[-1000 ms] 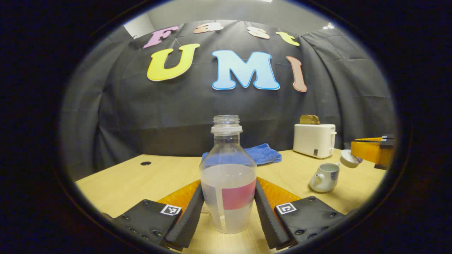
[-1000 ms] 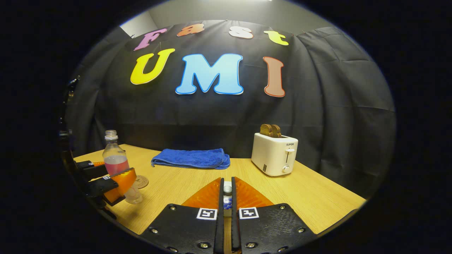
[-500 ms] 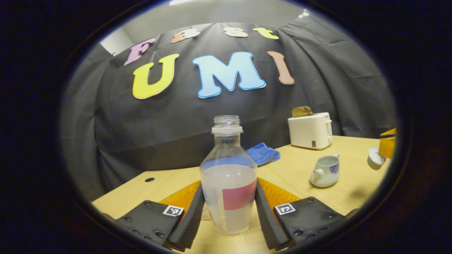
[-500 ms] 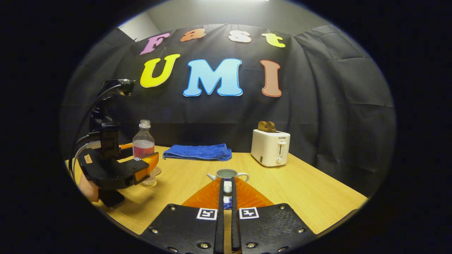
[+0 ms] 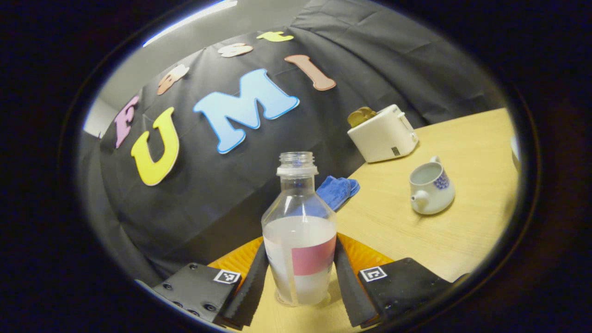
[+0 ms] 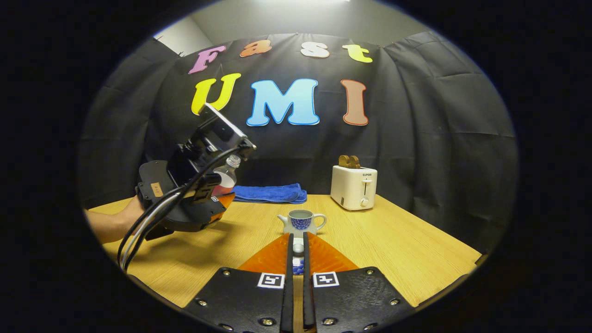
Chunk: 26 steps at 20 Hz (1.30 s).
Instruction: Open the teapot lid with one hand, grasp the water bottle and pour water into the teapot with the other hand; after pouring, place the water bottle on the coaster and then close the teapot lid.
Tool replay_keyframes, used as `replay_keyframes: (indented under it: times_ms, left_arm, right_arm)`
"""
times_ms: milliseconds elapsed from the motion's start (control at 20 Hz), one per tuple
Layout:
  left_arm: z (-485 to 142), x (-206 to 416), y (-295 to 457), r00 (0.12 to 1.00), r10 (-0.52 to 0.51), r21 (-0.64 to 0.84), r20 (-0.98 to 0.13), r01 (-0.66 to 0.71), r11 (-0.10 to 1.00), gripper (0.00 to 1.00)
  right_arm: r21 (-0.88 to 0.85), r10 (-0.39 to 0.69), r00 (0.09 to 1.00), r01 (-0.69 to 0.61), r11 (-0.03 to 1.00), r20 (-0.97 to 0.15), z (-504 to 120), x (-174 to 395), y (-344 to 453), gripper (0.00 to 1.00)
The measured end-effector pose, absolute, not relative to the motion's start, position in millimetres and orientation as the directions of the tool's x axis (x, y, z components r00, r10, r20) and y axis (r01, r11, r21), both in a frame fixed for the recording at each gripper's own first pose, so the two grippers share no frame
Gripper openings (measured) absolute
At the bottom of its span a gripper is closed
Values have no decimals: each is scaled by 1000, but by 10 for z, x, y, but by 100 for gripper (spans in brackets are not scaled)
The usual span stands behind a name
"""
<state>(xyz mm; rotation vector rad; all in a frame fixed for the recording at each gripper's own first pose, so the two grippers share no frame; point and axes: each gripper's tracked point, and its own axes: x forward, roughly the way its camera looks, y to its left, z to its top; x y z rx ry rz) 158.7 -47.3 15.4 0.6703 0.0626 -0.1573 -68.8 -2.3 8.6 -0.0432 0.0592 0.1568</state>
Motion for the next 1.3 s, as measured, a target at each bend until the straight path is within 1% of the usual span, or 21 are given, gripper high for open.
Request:
replay_keyframes:
  times_ms: [100, 300, 450, 600, 700, 1050, 1300]
  left_arm:
    - [53, 1650, -518, 983, -123, 664, -139, 185, 724, 85]
    - [-109, 1726, -624, 971, -137, 699, -194, 235, 675, 85]
    - [-75, 1766, -730, 971, -140, 770, -194, 239, 592, 84]
    - [-73, 1830, -916, 965, -165, 810, -204, 261, 526, 85]
    - [-109, 1868, -985, 961, -163, 848, -221, 272, 456, 85]
    - [-177, 1926, -1201, 945, -185, 897, -270, 316, 308, 85]
    - [-180, 1968, -1299, 941, -182, 931, -285, 317, 180, 86]
  right_arm:
    - [-30, 163, 984, -165, 986, -65, 72, -710, -17, 8]
    - [-18, 171, 982, -173, 985, -77, 24, -733, -23, 8]
    - [-12, 176, 980, -178, 984, -91, -32, -733, -15, 8]
    - [-6, 168, 982, -170, 985, -91, -28, -734, -55, 8]
    - [-6, 164, 983, -165, 986, -88, -26, -734, -78, 8]
    - [9, 166, 980, -166, 986, -110, -112, -739, -129, 8]
    - [5, 154, 982, -154, 988, -106, -110, -756, -181, 8]
